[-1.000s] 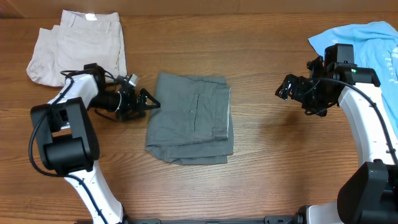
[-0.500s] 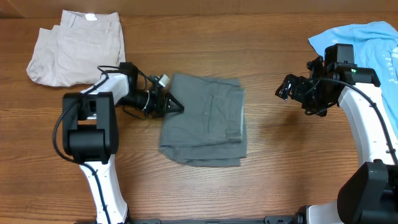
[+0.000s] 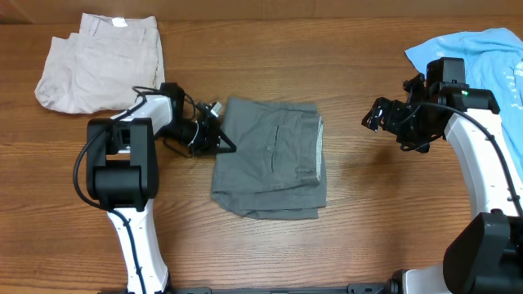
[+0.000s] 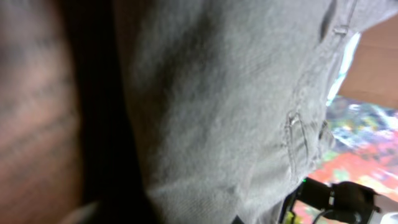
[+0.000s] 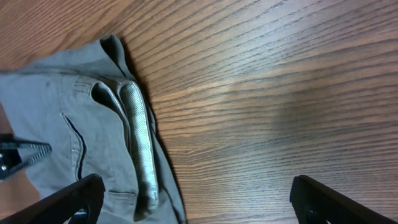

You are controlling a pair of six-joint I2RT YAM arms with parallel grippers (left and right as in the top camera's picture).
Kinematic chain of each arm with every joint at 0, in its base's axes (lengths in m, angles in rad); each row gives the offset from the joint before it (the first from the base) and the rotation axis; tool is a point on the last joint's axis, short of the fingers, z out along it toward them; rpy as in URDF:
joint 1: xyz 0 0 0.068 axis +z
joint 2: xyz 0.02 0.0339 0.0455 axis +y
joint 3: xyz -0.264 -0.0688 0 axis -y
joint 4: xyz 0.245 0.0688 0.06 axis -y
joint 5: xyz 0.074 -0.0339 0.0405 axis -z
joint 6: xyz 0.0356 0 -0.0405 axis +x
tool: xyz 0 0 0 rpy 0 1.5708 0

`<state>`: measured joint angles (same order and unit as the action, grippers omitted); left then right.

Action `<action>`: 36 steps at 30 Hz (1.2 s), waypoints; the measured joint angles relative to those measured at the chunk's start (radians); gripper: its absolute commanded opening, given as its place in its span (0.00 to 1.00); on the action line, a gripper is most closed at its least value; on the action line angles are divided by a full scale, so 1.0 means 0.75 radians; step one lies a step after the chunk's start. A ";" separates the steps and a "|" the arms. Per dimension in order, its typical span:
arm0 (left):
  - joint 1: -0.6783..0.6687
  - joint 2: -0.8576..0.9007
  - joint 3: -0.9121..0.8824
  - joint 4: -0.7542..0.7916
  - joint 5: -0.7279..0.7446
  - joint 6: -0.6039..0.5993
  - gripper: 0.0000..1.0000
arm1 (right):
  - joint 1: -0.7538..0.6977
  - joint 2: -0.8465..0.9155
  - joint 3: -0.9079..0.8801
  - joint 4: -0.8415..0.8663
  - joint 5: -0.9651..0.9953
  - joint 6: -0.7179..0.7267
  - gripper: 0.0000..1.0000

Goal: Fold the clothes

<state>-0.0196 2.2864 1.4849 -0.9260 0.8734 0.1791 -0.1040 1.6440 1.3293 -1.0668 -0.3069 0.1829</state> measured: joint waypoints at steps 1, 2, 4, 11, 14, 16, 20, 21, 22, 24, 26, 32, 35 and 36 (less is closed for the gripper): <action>-0.003 0.005 0.030 -0.012 -0.023 0.000 0.04 | 0.000 0.000 0.000 0.000 0.000 0.000 1.00; -0.007 0.012 0.072 -0.029 -0.057 0.000 0.04 | 0.000 0.000 0.000 0.001 0.001 -0.001 1.00; -0.010 0.033 0.178 -0.066 -0.145 -0.001 0.04 | 0.000 0.000 0.000 0.001 0.001 0.000 1.00; -0.008 0.071 0.590 -0.201 -0.444 -0.021 0.04 | 0.000 0.000 0.000 0.001 0.001 -0.001 1.00; -0.008 0.071 0.730 -0.200 -0.540 -0.031 0.04 | 0.000 0.000 0.000 0.001 0.001 0.000 1.00; -0.006 0.071 0.795 -0.192 -0.593 -0.032 0.04 | -0.001 0.000 0.000 0.001 0.001 0.000 1.00; 0.004 0.071 0.848 -0.171 -0.683 -0.038 0.04 | 0.000 0.000 0.000 0.001 -0.001 0.000 1.00; 0.010 0.071 0.854 -0.165 -0.706 -0.041 0.04 | 0.000 0.000 0.000 0.001 0.001 0.000 1.00; 0.016 0.071 0.858 -0.161 -0.730 -0.042 0.04 | 0.000 0.000 0.000 0.001 0.001 0.000 1.00; 0.031 0.071 0.866 -0.154 -0.776 -0.056 0.04 | -0.001 0.000 0.000 0.001 0.000 -0.001 1.00; 0.049 0.071 0.874 -0.149 -0.829 -0.066 0.04 | -0.001 0.000 0.000 0.001 0.001 0.001 1.00; 0.103 0.072 0.944 -0.162 -0.902 -0.071 0.04 | 0.000 0.000 0.000 0.001 0.001 -0.001 1.00; 0.118 0.072 1.007 -0.189 -0.902 -0.071 0.04 | 0.000 0.000 0.000 0.001 0.000 0.001 1.00; 0.123 0.072 1.028 -0.201 -0.902 -0.071 0.04 | -0.001 0.000 0.000 0.000 0.000 0.001 1.00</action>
<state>0.0723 2.3402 2.2559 -1.0771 0.1970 0.1257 -0.1043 1.6440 1.3293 -1.0668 -0.3069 0.1833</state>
